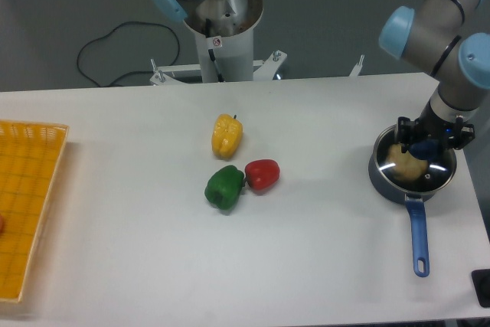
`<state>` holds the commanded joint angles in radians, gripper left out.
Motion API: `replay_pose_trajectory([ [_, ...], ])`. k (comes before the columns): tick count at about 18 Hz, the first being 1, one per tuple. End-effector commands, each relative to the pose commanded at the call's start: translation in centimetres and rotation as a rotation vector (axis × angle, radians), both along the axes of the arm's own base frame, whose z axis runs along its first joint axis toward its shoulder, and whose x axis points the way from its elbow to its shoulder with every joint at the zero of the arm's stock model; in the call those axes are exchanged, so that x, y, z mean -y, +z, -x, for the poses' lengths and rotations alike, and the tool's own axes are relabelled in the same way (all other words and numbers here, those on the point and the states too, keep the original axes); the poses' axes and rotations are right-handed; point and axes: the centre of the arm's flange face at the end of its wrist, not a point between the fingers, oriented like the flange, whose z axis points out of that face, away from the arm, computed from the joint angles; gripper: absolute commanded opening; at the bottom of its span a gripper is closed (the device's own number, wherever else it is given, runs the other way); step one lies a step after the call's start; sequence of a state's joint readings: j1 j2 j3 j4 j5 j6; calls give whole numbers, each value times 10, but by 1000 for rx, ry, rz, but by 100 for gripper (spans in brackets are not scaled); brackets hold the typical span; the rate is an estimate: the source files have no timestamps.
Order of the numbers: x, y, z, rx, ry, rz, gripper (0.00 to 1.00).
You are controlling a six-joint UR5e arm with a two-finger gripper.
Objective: Close the pot lid
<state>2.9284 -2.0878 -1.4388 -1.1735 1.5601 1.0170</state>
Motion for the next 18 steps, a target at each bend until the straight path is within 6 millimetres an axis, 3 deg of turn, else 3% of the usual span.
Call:
replay_pose_trajectory([
  [2,0,0,0,0,0,0,63],
  [5,0,1,0,-2,-24,0,97],
  [6,0,1,0,-2,-37,0,100],
  [13,4,17,-6,-25,-87,-3,100],
  [18,13,54,-8,-99,-355,67,100],
])
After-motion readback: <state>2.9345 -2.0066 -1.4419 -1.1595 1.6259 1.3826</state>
